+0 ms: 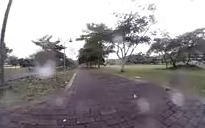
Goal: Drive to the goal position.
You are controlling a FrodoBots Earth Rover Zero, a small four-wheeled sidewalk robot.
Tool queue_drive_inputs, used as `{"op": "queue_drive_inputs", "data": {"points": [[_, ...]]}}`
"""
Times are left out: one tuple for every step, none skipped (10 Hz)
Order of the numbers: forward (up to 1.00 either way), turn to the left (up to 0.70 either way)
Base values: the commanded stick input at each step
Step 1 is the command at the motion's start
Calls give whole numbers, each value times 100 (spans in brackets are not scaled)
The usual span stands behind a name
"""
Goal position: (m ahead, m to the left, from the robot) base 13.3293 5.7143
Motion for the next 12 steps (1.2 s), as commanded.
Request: {"op": "queue_drive_inputs", "data": {"points": [[70,0],[70,0],[70,0],[70,0],[70,0],[70,0],[70,0],[70,0],[70,0],[70,0],[70,0],[70,0]]}}
